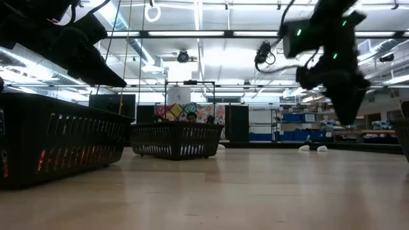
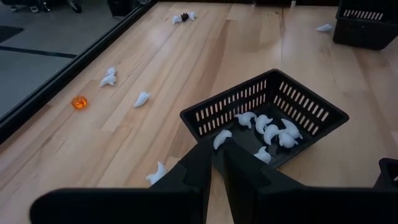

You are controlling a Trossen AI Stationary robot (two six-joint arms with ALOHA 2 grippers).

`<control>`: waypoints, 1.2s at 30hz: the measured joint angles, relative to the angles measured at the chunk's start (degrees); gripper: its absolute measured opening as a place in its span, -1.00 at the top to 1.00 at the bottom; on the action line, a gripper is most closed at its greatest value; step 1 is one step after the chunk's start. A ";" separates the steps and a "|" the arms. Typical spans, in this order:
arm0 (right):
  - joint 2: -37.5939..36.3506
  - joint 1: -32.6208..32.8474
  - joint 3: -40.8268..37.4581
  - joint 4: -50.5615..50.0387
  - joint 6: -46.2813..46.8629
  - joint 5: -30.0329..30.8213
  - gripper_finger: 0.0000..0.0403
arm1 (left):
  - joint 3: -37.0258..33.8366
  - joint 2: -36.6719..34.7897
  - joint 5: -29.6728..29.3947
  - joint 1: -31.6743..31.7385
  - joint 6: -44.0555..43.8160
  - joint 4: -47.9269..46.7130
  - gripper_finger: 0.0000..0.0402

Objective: Sort Halloween decoration
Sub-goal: Put the black skeleton toy into the right black basket

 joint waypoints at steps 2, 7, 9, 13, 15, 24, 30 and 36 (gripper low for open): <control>0.00 -5.98 -1.00 2.43 -6.57 1.39 0.20 | 0.00 0.00 0.00 0.00 0.00 0.02 0.75; 2.10 -19.02 -1.34 12.10 -18.58 1.37 0.14 | 0.00 0.00 -0.02 0.00 0.82 0.04 0.75; 3.61 -23.62 -1.34 15.13 -21.33 1.39 0.07 | 0.00 0.00 -0.02 0.00 1.79 0.06 0.75; 7.36 -30.99 -1.36 18.32 -25.78 1.71 -0.11 | 0.00 0.00 -0.02 0.00 1.88 0.27 0.75; 9.27 -33.30 -1.36 19.08 -26.54 3.02 -0.20 | 0.00 0.00 -0.02 0.00 1.97 0.27 0.75; 14.64 -36.49 -0.99 22.49 -27.01 2.72 -0.38 | 0.00 0.00 -0.02 0.00 3.45 0.43 0.75; 15.34 -37.12 -0.99 22.63 -29.25 1.12 -0.20 | 0.00 0.00 -0.02 0.00 2.98 0.32 0.75; 15.25 -37.10 -1.07 23.25 -30.29 0.56 0.08 | 0.00 0.00 -0.02 0.00 1.92 -0.11 0.75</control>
